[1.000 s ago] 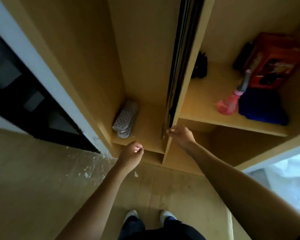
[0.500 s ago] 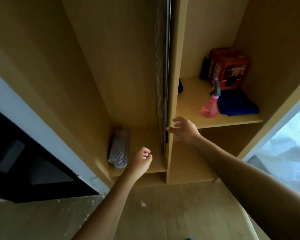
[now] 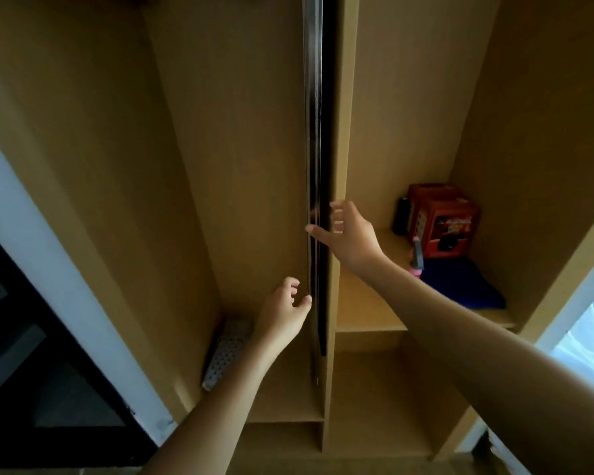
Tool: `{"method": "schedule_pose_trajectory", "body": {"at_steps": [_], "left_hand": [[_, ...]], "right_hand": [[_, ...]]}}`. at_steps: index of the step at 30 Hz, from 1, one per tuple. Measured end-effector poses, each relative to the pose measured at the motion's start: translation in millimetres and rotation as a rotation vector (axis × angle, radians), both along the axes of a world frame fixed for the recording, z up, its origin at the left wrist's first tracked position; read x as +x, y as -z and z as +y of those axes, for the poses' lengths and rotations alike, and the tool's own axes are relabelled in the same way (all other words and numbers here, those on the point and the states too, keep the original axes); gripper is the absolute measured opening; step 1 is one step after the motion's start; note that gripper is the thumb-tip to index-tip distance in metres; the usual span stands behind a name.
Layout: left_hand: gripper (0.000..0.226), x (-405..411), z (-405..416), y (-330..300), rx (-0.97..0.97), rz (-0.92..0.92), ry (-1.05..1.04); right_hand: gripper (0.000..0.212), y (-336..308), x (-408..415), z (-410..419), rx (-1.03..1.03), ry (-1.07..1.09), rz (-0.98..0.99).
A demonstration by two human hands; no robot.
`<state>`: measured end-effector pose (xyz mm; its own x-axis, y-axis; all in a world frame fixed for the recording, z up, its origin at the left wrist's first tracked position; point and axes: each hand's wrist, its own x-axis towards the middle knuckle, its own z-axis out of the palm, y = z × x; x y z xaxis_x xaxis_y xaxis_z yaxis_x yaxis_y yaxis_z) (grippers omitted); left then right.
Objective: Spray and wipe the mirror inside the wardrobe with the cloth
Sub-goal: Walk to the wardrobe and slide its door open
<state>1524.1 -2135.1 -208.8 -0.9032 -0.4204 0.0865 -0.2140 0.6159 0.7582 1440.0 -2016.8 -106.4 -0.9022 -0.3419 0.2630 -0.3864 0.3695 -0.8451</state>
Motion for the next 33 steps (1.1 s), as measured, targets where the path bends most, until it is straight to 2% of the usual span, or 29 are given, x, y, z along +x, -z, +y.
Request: {"method": "schedule_pose_trajectory", "body": {"at_steps": [6,10,14,16,18,20,23,33], "left_hand": [[0.046,-18,11,-38,-0.044,0.169,-0.109],[0.05,-24,18,-53,-0.058,0.261,-0.191],[0.057,-30,25,-61,-0.033,0.22,-0.179],[0.057,-32,26,-63,-0.07,0.162,-0.191],[0.047,-34,28,-65,-0.105,0.129,-0.202],[0.035,-36,29,-67,-0.14,0.104,-0.206],[0.032,-38,31,-68,-0.193,0.07,-0.202],[0.024,-34,35,-70,-0.276,0.083,-0.152]], "right_hand": [[0.065,-46,-2,-13,-0.162,-0.002,0.19],[0.063,-72,-6,-23,-0.177,0.019,0.265],[0.06,-86,-9,-31,-0.105,0.068,0.312],[0.048,-87,-8,-34,-0.058,0.1,0.345],[0.033,-86,-7,-35,-0.062,0.116,0.375],[0.027,-84,-6,-37,-0.083,0.129,0.394],[0.011,-83,-6,-39,-0.071,0.167,0.413],[0.025,-84,7,-40,-0.075,0.2,0.358]]}}
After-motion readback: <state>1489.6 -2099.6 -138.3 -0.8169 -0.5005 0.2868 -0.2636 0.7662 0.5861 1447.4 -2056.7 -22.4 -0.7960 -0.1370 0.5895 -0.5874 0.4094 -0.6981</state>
